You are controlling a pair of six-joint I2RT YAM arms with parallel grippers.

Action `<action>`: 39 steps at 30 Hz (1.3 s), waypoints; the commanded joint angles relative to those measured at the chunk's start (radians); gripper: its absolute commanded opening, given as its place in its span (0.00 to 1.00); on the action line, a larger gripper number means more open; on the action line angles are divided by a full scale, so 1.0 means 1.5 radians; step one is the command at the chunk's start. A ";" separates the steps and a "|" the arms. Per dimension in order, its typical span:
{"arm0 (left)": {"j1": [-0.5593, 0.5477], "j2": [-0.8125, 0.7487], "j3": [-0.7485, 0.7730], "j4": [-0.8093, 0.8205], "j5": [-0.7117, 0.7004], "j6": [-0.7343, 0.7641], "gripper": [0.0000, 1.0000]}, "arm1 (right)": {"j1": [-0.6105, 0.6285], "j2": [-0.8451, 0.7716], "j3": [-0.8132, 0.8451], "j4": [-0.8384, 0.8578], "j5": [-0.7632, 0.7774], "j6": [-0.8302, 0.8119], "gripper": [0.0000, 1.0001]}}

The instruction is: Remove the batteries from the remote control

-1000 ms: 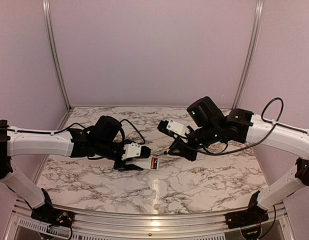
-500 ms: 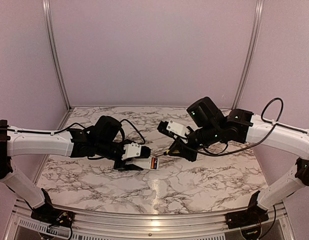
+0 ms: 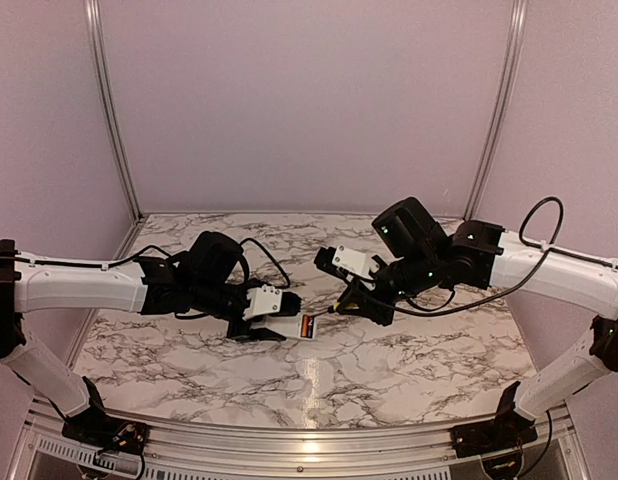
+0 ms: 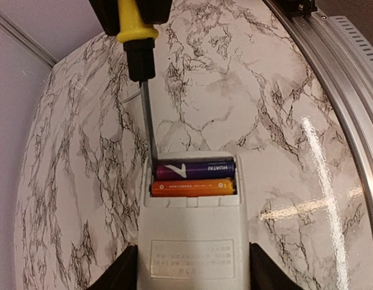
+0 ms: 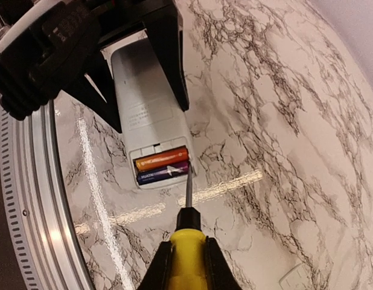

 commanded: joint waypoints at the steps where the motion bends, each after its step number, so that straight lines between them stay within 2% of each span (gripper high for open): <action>1: 0.003 -0.012 0.001 0.028 0.018 -0.003 0.00 | -0.004 0.013 -0.013 -0.009 0.000 -0.013 0.00; 39: 0.003 -0.002 0.015 0.020 0.020 0.008 0.00 | -0.001 0.102 0.015 -0.005 -0.064 -0.003 0.00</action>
